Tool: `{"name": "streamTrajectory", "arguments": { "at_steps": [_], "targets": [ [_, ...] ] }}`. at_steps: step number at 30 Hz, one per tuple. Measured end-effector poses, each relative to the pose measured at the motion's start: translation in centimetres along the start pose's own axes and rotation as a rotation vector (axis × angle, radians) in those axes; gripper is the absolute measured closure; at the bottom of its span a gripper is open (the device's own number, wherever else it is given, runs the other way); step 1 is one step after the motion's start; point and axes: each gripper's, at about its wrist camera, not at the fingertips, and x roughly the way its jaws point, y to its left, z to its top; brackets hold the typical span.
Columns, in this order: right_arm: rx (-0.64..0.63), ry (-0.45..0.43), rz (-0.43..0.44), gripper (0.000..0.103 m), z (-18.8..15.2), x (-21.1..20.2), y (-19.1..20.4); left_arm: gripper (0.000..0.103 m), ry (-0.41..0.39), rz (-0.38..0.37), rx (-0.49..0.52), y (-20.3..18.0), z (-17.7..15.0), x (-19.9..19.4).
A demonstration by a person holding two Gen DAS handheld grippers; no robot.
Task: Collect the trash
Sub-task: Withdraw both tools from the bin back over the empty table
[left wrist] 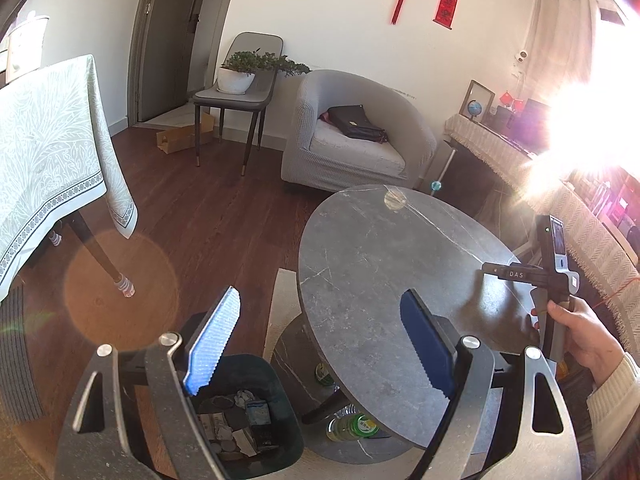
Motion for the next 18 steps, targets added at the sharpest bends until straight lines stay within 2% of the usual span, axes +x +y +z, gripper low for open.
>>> {"name": "streamTrajectory", "arguments": {
  "at_steps": [13,18],
  "targets": [
    [0.000,0.000,0.000,0.002,0.0,0.0,0.0,0.018,-0.015,-0.005,-0.054,3.3,0.8,-2.2],
    [0.000,0.000,0.000,0.002,0.0,0.0,0.1,0.018,-0.013,0.034,-0.034,4.0,0.6,-2.5]
  ]
}}
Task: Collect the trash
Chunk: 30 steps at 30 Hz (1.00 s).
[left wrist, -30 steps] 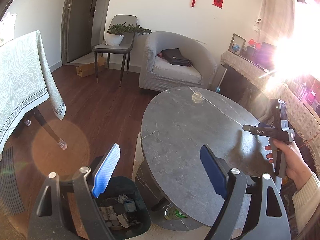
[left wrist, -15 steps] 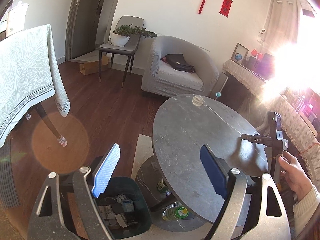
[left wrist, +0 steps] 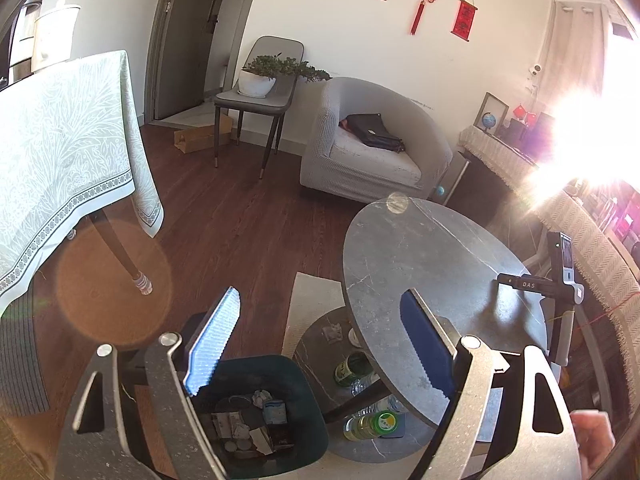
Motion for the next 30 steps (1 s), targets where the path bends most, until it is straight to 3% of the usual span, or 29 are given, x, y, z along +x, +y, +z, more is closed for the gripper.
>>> {"name": "streamTrajectory", "arguments": {
  "at_steps": [16,23,30],
  "targets": [
    [0.000,0.000,0.000,0.002,0.0,0.0,-0.1,0.018,-0.019,-0.013,-0.028,2.8,0.6,-1.7],
    [0.001,0.000,0.000,0.002,0.0,0.0,0.0,0.018,-0.020,-0.018,-0.087,5.1,0.8,-2.0],
    [0.001,0.000,0.000,0.002,0.0,0.0,0.0,0.019,-0.081,-0.023,-0.146,7.6,1.4,-4.2]
  ]
}}
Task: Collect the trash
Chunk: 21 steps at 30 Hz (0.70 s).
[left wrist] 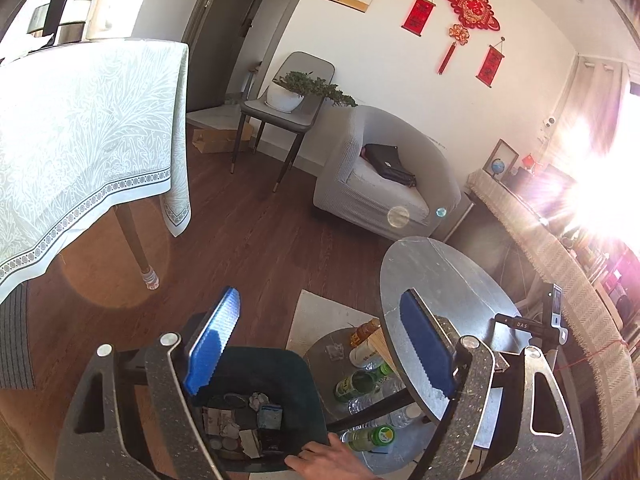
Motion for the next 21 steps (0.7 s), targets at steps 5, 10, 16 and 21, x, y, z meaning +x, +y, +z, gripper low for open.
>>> {"name": "streamTrajectory", "arguments": {
  "at_steps": [5,10,16,21],
  "targets": [
    [0.000,0.000,0.000,0.002,0.0,0.0,0.0,0.019,-0.054,0.003,0.008,1.1,0.6,-2.5],
    [0.000,0.000,0.000,0.002,0.0,0.0,0.0,0.019,-0.131,-0.038,0.011,1.1,1.3,-4.9],
    [0.000,0.000,0.000,0.002,0.0,0.0,0.0,0.019,-0.171,-0.082,0.071,-1.1,1.0,-5.7],
    [0.000,0.000,0.000,0.002,0.0,0.0,0.0,0.019,-0.121,-0.055,0.108,-2.9,0.0,-3.7]
  ]
}}
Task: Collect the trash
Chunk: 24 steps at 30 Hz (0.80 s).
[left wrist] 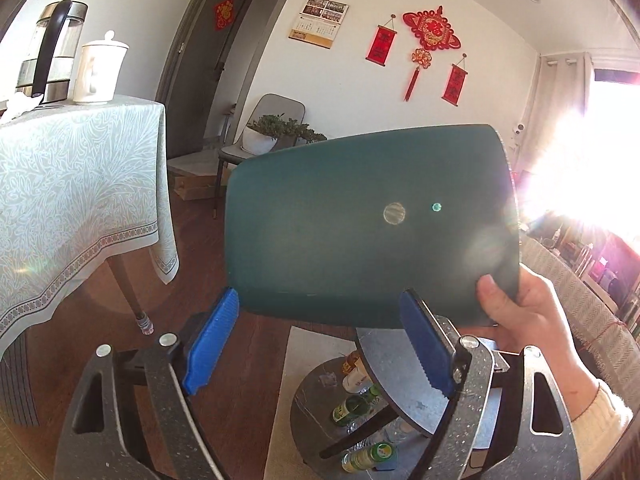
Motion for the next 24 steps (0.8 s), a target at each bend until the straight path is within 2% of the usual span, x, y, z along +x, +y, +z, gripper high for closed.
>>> {"name": "streamTrajectory", "arguments": {
  "at_steps": [3,6,14,18,24],
  "targets": [
    [0.000,0.000,0.000,0.002,0.0,0.0,0.0,0.019,0.032,0.025,0.012,-0.6,-0.7,1.4],
    [0.000,0.000,0.000,0.002,0.0,0.0,0.0,0.019,0.058,0.002,0.013,-1.4,-1.5,2.1],
    [0.000,0.000,0.000,0.002,0.0,0.0,0.1,0.019,0.098,0.013,0.111,-3.8,-3.0,3.3],
    [0.000,0.001,0.000,0.002,0.0,0.0,0.0,0.019,0.118,0.008,0.096,-3.6,-3.3,3.9],
    [0.001,0.001,0.000,0.002,0.0,0.0,0.0,0.019,0.123,0.042,0.090,-3.0,-3.4,4.3]
  ]
}}
